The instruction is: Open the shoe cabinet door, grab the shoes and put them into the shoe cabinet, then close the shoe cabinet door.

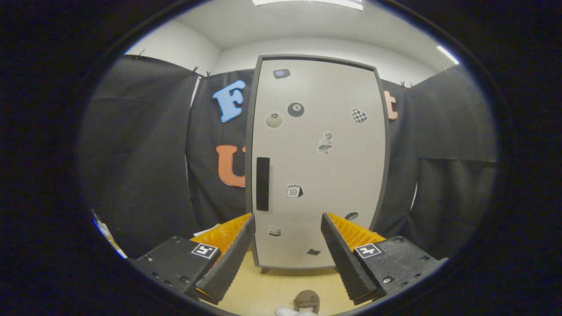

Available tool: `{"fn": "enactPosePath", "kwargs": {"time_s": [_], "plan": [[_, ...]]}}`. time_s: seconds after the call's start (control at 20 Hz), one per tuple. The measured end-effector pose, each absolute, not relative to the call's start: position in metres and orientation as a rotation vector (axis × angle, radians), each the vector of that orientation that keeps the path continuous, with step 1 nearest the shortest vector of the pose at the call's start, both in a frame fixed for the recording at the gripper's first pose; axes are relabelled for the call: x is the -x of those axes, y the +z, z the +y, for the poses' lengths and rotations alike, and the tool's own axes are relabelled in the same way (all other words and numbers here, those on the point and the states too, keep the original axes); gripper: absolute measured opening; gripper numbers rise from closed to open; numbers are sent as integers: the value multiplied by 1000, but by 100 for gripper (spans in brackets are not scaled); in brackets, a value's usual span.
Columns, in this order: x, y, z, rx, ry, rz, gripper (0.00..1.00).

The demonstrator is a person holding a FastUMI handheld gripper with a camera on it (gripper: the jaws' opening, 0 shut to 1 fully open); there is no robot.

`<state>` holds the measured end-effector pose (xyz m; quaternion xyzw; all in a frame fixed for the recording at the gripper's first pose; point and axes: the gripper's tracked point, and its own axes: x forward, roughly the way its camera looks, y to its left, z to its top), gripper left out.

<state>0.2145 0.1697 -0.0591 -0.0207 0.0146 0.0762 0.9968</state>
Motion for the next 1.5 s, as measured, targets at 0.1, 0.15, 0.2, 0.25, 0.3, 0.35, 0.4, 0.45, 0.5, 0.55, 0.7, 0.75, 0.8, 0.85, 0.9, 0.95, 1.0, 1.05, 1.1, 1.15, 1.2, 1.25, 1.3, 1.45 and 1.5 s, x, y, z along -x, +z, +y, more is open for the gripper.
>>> {"fn": "enactPosePath", "kwargs": {"time_s": [0.1, 0.15, 0.2, 0.25, 0.3, 0.35, 0.4, 0.45, 0.5, 0.55, 0.7, 0.75, 0.8, 0.85, 0.9, 0.95, 1.0, 1.05, 1.1, 1.15, 1.2, 1.25, 1.3, 1.45, 1.5], "plan": [[-243, -62, 187, 30, 181, 38, 98], [-257, -64, 195, 24, 196, 46, 98], [-271, -66, 203, 18, 213, 50, 98], [-285, -67, 209, 16, 218, 54, 98], [-298, -68, 214, 14, 221, 55, 98], [-310, -68, 219, 9, 220, 56, 98], [-322, -69, 225, -1, 225, 61, 98], [-333, -70, 229, -17, 227, 69, 98], [-343, -71, 233, -30, 227, 75, 98], [-353, -71, 236, -33, 228, 81, 98], [-371, -70, 241, -41, 233, 82, 98], [-375, -68, 242, -41, 239, 80, 97], [-374, -69, 240, -47, 226, 82, 93], [-375, -66, 241, -55, 223, 72, 90], [-375, -66, 239, -50, 206, 75, 81], [-376, -66, 242, -53, 220, 74, 75], [-376, -70, 249, -60, 250, 85, 65], [-373, -71, 249, -57, 250, 93, 54], [-374, -72, 247, -49, 256, 92, 43], [-374, -71, 247, -56, 264, 89, 43], [-371, -73, 245, -60, 265, 94, 41], [-370, -73, 245, -56, 276, 102, 41], [-367, -73, 244, -53, 278, 108, 38], [-358, -72, 242, -49, 287, 114, 36], [-351, -72, 241, -44, 289, 114, 35]]}}
